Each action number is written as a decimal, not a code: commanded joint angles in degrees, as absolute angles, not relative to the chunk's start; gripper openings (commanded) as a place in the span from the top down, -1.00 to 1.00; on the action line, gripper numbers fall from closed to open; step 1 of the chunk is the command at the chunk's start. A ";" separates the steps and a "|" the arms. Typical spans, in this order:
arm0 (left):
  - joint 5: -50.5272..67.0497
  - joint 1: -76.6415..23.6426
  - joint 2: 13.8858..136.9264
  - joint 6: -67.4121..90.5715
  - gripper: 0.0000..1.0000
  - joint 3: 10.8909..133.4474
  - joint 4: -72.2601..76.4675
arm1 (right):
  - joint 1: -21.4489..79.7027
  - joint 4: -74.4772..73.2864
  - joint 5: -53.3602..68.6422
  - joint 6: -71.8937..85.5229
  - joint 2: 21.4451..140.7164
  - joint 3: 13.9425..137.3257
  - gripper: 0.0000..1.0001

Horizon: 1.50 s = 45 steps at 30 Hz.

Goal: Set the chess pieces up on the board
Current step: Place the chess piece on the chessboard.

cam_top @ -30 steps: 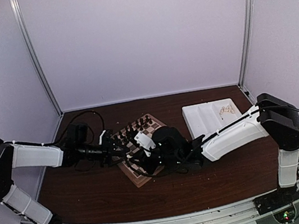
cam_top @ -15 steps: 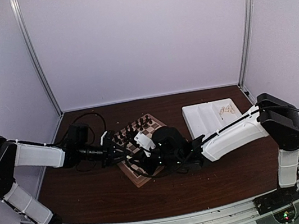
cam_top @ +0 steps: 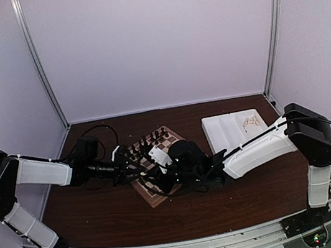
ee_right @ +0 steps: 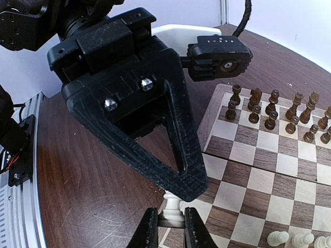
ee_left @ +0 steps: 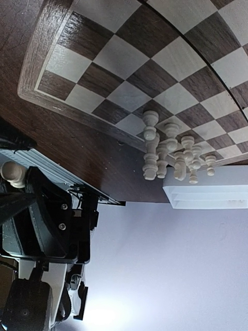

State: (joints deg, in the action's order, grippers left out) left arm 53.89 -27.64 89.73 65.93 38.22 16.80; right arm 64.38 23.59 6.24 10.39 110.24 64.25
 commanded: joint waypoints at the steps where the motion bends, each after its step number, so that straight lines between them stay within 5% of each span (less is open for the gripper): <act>1: 55.28 -28.41 90.48 65.30 0.45 38.10 18.39 | 64.78 23.19 4.97 9.93 111.23 65.86 0.72; 12: 56.05 -29.00 90.20 64.60 0.47 38.32 17.25 | 64.78 22.85 4.14 9.68 111.53 66.27 0.72; 18: 56.37 -29.00 90.01 64.56 1.00 38.41 17.22 | 64.78 22.76 4.11 9.66 111.78 66.18 0.71; 23: 55.23 -29.00 88.69 63.92 1.00 38.39 16.47 | 64.78 22.68 3.81 9.50 111.84 66.14 0.60; 25: 53.74 -29.00 87.56 61.82 1.00 38.96 13.61 | 64.80 22.75 3.51 9.58 111.79 66.03 0.41; 33: 38.81 -29.66 81.54 44.39 1.00 42.47 -3.80 | 64.07 23.84 2.71 11.41 106.05 63.01 0.20; 45: 16.38 -40.39 82.95 28.59 1.00 43.53 0.95 | 58.81 -0.18 -18.31 10.37 89.45 64.36 0.09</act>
State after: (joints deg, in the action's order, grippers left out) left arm 27.55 -36.32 81.34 37.54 40.99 -1.39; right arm 61.71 12.38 -5.30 10.72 93.65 63.31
